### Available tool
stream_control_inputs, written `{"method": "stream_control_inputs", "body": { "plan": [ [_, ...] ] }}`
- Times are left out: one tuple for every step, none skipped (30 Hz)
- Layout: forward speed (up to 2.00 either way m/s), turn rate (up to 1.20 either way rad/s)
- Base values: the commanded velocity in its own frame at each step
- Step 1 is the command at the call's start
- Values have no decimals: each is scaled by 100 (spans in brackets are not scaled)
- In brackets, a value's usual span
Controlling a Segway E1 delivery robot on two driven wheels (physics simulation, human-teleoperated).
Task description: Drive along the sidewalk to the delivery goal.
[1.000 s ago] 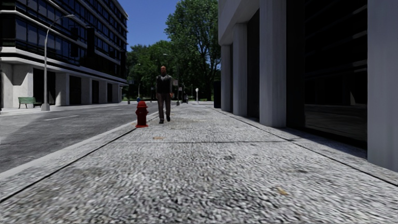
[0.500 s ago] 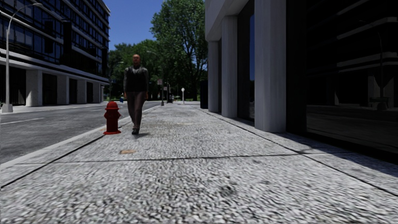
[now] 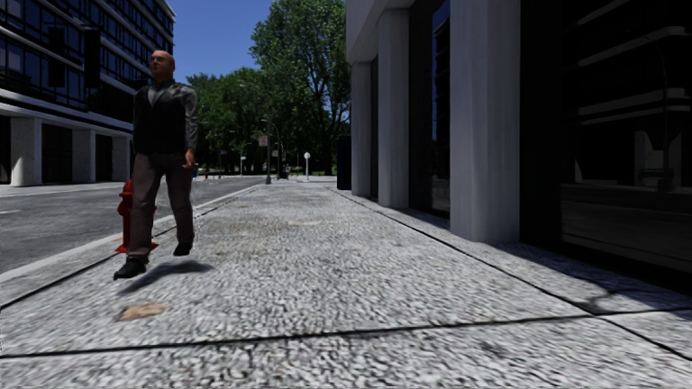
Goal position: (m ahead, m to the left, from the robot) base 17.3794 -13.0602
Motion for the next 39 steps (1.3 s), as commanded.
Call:
{"method": "stream_control_inputs", "body": {
  "plan": [
    [200,2],
    [200,12],
    [200,17],
    [200,20],
    [200,20],
    [200,24],
    [200,25],
    [200,27],
    [200,29],
    [200,29],
    [200,31],
    [200,32],
    [200,35],
    [200,36],
    [200,36],
    [200,36],
    [200,36],
    [200,36],
    [200,36],
    [200,36],
    [200,36],
    [200,36],
    [200,36],
    [200,36],
    [200,36],
    [200,36],
    [200,36],
    [200,36],
    [200,36],
    [200,0],
    [200,0],
    [200,0],
    [200,0],
    [200,0],
    [200,0],
    [200,0],
    [200,0],
    [200,0],
    [200,0]
  ]
}}
